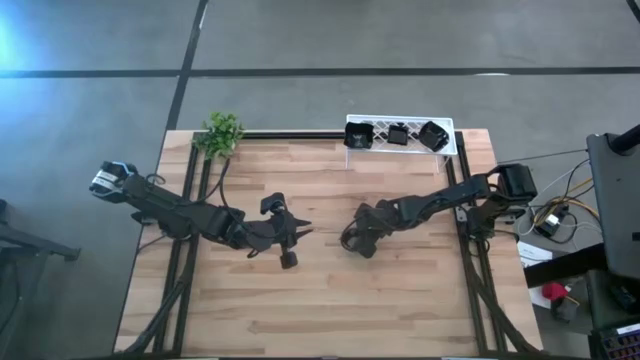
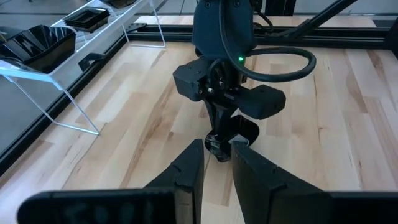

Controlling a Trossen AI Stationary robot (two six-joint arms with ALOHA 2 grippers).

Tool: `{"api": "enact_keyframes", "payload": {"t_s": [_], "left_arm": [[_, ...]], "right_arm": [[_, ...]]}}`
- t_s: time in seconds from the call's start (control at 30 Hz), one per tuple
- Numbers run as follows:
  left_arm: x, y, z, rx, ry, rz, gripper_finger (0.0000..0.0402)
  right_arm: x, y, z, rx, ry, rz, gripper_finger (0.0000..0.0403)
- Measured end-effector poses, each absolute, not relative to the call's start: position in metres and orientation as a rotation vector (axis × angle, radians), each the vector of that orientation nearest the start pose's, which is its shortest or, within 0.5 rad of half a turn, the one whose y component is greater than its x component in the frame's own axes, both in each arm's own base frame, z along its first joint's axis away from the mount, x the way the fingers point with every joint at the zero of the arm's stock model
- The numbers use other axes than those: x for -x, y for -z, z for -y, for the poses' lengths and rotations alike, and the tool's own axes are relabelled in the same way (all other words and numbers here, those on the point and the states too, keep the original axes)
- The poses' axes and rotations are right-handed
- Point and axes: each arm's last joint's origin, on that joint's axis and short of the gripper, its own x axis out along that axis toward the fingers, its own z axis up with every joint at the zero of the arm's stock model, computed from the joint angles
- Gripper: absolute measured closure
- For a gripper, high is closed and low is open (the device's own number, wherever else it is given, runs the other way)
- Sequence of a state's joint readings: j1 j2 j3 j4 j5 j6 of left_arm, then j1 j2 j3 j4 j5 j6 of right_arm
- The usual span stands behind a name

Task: Pick & Place Mini shaped plates
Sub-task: Stack the black leaf-shaped plate on top of the black leaf-shaped plate on the shelf

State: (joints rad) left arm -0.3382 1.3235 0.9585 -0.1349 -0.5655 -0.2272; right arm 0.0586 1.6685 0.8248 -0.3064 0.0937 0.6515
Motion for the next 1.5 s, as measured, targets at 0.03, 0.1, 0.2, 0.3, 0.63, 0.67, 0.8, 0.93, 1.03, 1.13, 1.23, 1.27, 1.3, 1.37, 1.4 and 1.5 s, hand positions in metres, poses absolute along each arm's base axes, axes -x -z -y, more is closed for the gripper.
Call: {"api": "enact_keyframes", "payload": {"t_s": [0.03,0.1,0.2,0.3,0.63,0.67,0.8,0.93,1.03,1.13,1.23,1.27,1.3,1.37,1.4,1.5], "left_arm": [[-0.275,-0.284,0.080,0.004,-0.272,-0.422,0.0325],[-0.275,-0.284,0.080,0.004,-0.272,-0.422,0.0325],[-0.275,-0.284,0.080,0.003,-0.272,-0.422,0.0325],[-0.275,-0.284,0.080,0.003,-0.272,-0.422,0.0325],[-0.275,-0.284,0.081,0.002,-0.272,-0.424,0.0325],[-0.275,-0.284,0.081,0.002,-0.272,-0.424,0.0325],[-0.275,-0.284,0.081,0.003,-0.271,-0.423,0.0325],[-0.275,-0.284,0.081,0.004,-0.272,-0.421,0.0325],[-0.275,-0.284,0.081,0.004,-0.271,-0.421,0.0325],[-0.275,-0.284,0.081,0.003,-0.271,-0.422,0.0325],[-0.275,-0.284,0.081,0.003,-0.272,-0.422,0.0325],[-0.275,-0.284,0.081,0.004,-0.272,-0.421,0.0325],[-0.275,-0.284,0.081,0.003,-0.272,-0.422,0.0325],[-0.275,-0.284,0.081,0.004,-0.272,-0.421,0.0325],[-0.276,-0.284,0.081,0.003,-0.272,-0.422,0.0325],[-0.276,-0.284,0.081,0.003,-0.272,-0.422,0.0325]], "right_arm": [[-0.292,-0.136,-0.014,-0.488,0.398,-1.087,0.0393],[-0.292,-0.138,-0.014,-0.487,0.394,-1.079,0.0394],[-0.291,-0.143,-0.014,-0.483,0.394,-1.064,0.0395],[-0.289,-0.152,-0.014,-0.486,0.391,-1.039,0.0395],[-0.264,-0.195,-0.011,-0.488,0.464,-0.940,0.0395],[-0.259,-0.201,-0.010,-0.488,0.485,-0.924,0.0395],[-0.237,-0.227,-0.005,-0.508,0.606,-0.825,0.0395],[-0.212,-0.250,-0.001,-0.535,0.753,-0.682,0.0395],[-0.195,-0.264,0.002,-0.550,0.813,-0.595,0.0395],[-0.179,-0.278,0.005,-0.573,0.859,-0.486,0.0395],[-0.163,-0.290,0.009,-0.614,0.929,-0.351,0.0395],[-0.158,-0.293,0.011,-0.627,0.961,-0.305,0.0394],[-0.153,-0.296,0.013,-0.629,0.998,-0.256,0.0395],[-0.143,-0.302,0.017,-0.642,1.070,-0.161,0.0394],[-0.138,-0.304,0.020,-0.648,1.103,-0.120,0.0394],[-0.127,-0.309,0.025,-0.667,1.164,-0.034,0.0394]]}}
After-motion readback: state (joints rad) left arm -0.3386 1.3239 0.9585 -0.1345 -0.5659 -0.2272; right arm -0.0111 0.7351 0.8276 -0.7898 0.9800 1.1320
